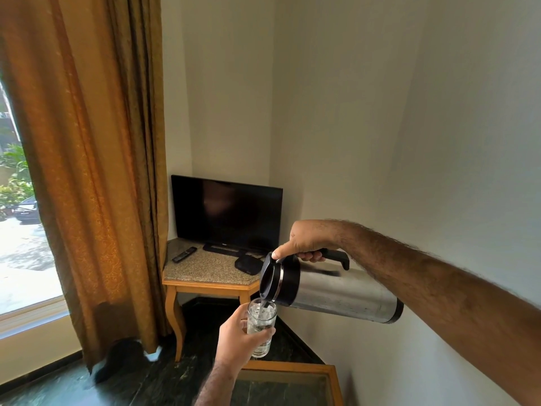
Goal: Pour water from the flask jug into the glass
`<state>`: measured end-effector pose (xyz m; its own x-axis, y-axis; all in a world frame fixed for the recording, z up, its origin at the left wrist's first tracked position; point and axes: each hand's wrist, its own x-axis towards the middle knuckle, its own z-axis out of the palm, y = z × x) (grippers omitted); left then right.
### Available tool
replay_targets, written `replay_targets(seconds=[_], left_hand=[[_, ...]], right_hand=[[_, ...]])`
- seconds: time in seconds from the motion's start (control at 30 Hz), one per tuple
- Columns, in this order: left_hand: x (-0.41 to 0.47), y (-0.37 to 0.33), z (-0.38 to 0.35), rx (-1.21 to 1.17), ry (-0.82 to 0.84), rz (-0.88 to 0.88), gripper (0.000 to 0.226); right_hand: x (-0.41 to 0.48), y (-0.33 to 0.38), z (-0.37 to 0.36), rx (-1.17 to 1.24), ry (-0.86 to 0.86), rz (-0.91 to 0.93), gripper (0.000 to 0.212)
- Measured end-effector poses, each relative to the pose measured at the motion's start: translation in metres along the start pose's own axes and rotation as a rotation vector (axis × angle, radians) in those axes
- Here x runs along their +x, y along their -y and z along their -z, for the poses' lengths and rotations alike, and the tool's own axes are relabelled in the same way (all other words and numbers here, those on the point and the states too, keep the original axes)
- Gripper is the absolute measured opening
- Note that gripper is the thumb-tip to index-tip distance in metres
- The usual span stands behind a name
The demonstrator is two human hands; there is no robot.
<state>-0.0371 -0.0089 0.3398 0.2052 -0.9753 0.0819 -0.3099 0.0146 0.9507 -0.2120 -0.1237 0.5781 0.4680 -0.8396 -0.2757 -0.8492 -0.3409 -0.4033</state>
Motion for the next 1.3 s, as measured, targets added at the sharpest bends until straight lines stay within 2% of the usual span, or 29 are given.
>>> replay_targets(seconds=[0.5, 0.7, 0.8, 1.0, 1.17, 1.3], left_hand=[[-0.001, 0.006, -0.003, -0.007, -0.027, -0.016, 0.062], [-0.002, 0.009, 0.0, -0.035, -0.039, -0.04, 0.057], [-0.002, 0.008, 0.0, -0.05, -0.052, -0.053, 0.059], [0.001, 0.014, -0.001, -0.067, -0.069, -0.075, 0.063], [-0.005, 0.029, -0.003, -0.054, -0.092, -0.053, 0.061], [-0.006, 0.059, -0.012, -0.025, -0.108, -0.024, 0.068]], right_hand=[[-0.005, -0.002, -0.005, 0.051, 0.013, 0.002, 0.056], [-0.012, -0.021, -0.006, 0.234, 0.057, -0.006, 0.053], [-0.018, -0.036, -0.014, 0.41, 0.048, -0.024, 0.053], [-0.032, -0.06, -0.045, 0.673, -0.032, -0.129, 0.083], [-0.041, -0.085, -0.094, 0.892, -0.271, -0.125, 0.064], [-0.045, -0.108, -0.14, 1.069, -0.452, -0.141, 0.05]])
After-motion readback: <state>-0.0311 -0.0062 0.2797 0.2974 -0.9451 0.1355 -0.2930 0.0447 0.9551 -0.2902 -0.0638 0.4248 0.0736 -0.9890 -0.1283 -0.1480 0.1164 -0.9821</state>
